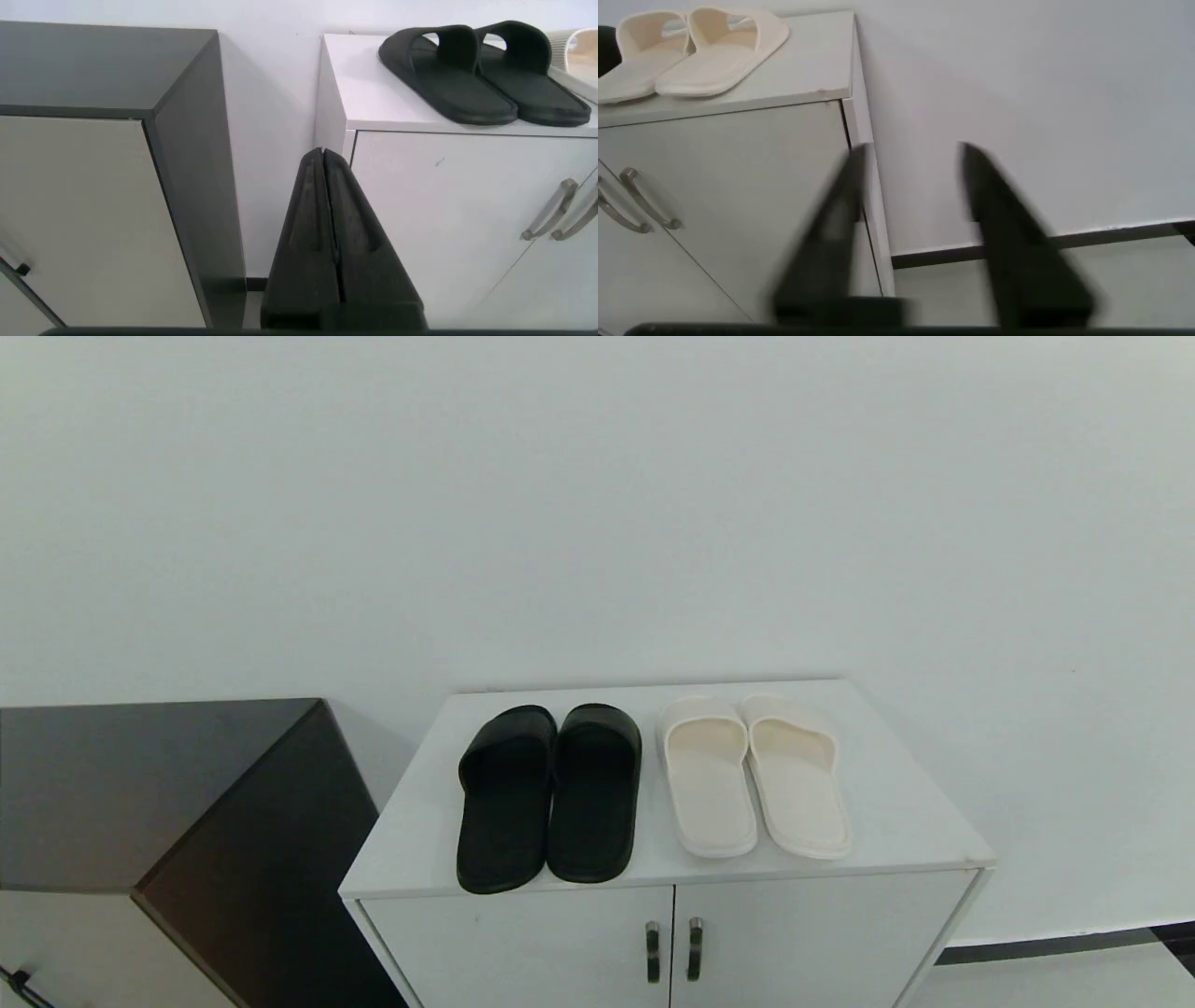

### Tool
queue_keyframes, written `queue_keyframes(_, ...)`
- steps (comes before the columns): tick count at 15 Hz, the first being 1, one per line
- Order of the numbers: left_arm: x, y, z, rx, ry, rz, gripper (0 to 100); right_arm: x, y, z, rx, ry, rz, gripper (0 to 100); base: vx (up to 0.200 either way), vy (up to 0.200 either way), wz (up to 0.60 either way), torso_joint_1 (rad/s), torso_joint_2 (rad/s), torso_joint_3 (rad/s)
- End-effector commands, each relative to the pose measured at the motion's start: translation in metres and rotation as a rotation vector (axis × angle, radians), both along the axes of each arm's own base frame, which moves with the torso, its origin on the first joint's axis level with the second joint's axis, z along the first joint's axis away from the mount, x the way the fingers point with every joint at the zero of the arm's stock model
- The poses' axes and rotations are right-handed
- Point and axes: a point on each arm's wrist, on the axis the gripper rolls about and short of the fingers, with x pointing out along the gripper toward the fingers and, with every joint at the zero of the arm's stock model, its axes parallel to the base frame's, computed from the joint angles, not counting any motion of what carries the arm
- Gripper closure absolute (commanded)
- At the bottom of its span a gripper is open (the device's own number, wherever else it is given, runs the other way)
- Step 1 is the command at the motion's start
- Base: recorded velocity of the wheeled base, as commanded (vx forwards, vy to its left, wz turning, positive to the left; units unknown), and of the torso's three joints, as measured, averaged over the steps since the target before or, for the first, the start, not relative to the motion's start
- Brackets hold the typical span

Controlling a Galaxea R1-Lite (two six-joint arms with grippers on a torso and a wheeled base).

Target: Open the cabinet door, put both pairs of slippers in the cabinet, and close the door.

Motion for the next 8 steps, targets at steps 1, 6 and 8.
queue_keyframes(1,0.0001,0.0001,0.0001,0.000,0.001,0.005,100,0.0001,0.0000,0.0001,0.000,0.000,-0.001,0,0.000,0.000,0.00,0.000,0.00,0.000)
queue_keyframes(6,0.0000,0.0004,0.0000,0.000,0.000,0.020,100,0.0007,-0.0001,-0.0002,-0.034,0.014,0.001,0,0.000,0.000,0.00,0.000,0.00,0.000)
queue_keyframes(8,0.0000,0.0004,0.0000,0.000,0.000,0.022,100,0.0013,0.0001,0.0002,-0.040,0.020,0.016,0,0.000,0.000,0.00,0.000,0.00,0.000)
